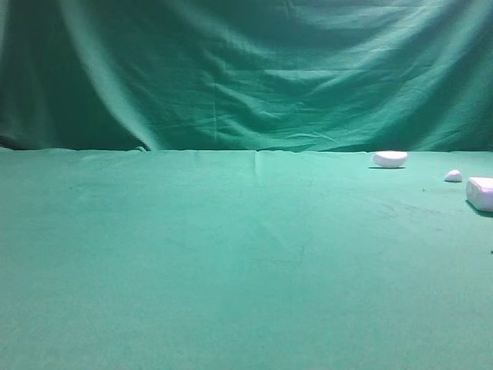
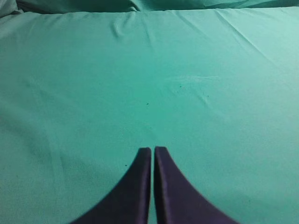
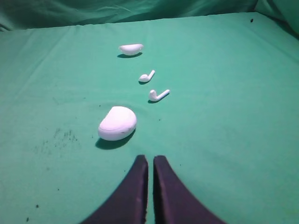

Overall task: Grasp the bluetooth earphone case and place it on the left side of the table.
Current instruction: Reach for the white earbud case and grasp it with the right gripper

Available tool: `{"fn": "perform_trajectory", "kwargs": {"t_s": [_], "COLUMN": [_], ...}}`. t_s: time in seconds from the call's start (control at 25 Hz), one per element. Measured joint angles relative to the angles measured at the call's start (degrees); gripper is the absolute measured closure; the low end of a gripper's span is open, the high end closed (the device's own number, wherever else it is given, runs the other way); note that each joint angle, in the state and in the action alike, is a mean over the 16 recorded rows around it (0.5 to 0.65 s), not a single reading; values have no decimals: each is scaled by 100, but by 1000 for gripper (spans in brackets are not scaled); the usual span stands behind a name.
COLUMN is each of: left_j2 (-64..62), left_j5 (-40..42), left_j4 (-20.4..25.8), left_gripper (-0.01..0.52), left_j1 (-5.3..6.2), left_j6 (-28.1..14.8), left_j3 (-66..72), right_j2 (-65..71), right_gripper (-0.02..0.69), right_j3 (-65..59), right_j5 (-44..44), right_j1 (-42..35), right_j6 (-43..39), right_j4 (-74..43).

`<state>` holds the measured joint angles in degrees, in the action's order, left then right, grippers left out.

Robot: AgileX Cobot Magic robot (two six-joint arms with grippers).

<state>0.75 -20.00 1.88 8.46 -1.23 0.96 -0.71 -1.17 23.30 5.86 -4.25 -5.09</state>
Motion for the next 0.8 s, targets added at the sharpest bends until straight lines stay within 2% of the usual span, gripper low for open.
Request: {"fn": "perform_trajectory", "kwargs": {"t_s": [0.52,0.8], "left_j2": [0,0], "left_j5": [0,0], "left_j4": [0,0], "left_gripper": [514,514], "left_j1": [0,0], "left_j6": [0,0], "left_j3": [0,0], "right_j2": [0,0], "right_gripper": [665,665], "right_j3": [-9,-30], "right_j5": [-72,-1071], "right_j1": [0,0], "right_j6": [-13,-217], "right_j4": [-33,17]}}
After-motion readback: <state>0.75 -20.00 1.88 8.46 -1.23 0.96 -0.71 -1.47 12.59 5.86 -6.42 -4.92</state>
